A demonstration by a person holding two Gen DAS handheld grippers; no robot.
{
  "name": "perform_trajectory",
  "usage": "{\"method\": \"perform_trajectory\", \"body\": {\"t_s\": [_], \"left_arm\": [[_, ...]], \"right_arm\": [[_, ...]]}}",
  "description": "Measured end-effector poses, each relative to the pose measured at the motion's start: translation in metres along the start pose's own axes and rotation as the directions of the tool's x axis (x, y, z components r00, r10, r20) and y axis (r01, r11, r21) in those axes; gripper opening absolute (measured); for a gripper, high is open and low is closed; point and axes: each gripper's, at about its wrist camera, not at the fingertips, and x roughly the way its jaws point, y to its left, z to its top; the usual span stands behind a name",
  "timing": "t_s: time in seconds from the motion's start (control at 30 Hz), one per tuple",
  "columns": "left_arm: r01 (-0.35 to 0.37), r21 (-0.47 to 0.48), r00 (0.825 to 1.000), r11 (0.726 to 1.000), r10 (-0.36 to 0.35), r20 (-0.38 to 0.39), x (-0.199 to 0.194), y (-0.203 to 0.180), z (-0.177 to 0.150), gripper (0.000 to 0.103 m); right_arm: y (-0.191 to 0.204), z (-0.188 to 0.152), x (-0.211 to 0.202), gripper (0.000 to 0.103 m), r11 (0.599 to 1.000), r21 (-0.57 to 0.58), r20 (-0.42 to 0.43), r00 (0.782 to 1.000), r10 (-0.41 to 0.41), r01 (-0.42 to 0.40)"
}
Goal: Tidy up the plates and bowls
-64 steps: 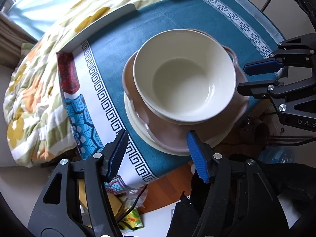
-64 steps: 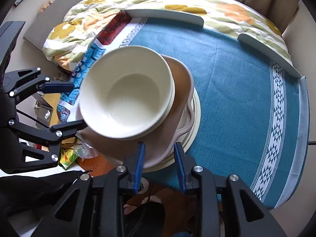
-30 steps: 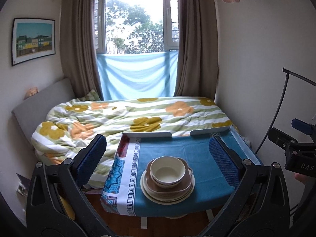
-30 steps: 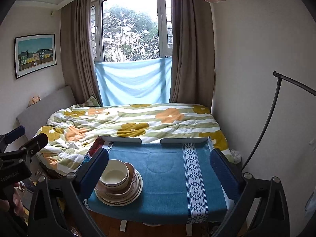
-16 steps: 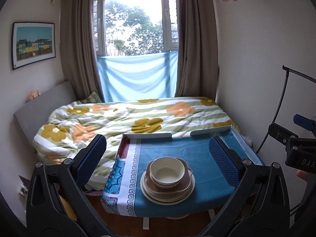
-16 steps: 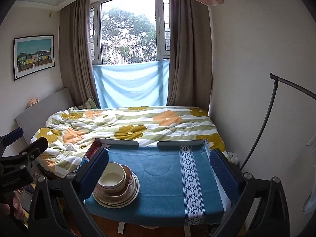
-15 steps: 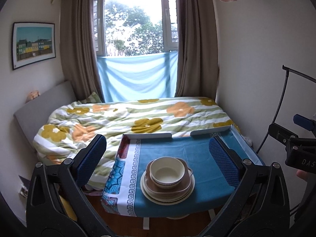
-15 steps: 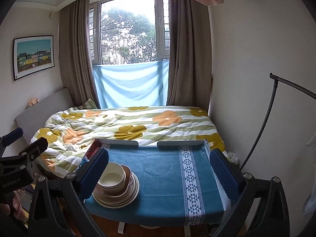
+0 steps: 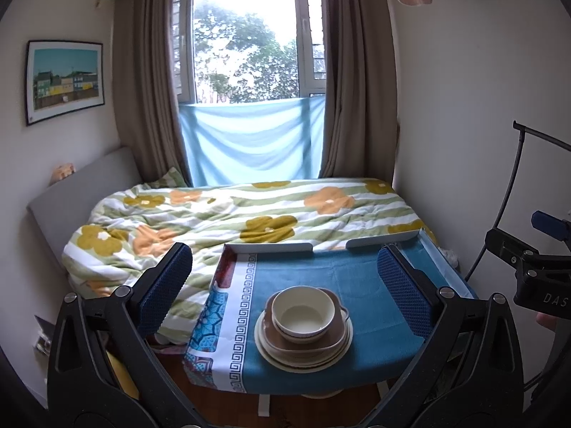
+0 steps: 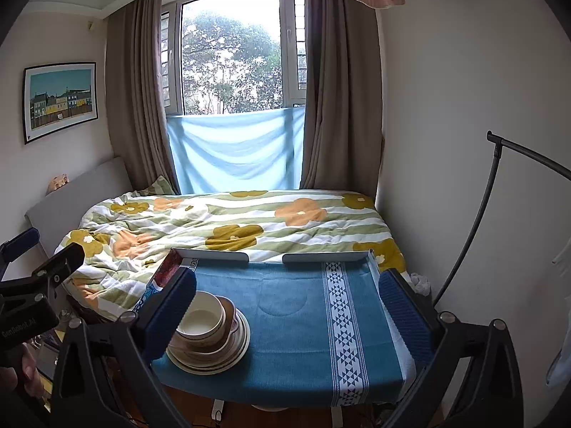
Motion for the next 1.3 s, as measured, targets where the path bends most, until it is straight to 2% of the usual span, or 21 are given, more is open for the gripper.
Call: {"method": "perform_trajectory", "body": {"t_s": [0.77, 1.3], "left_arm": [[-0.012, 0.003, 1.000, 1.000, 0.012, -0.007, 0.006, 0.008, 0.000, 0.103], [-0.044, 0.038, 0.999, 0.998, 0.045, -0.024, 0.018, 0.009, -0.006, 0.103]], "right_arm": [[0.000, -0.002, 0.006, 0.102, 1.000, -0.005, -0.014, 1.000, -0.005, 0.005], [0.008, -0.004, 0.015, 0.102, 1.000, -0.004, -0.037, 0.999, -0.012, 0.011]]}}
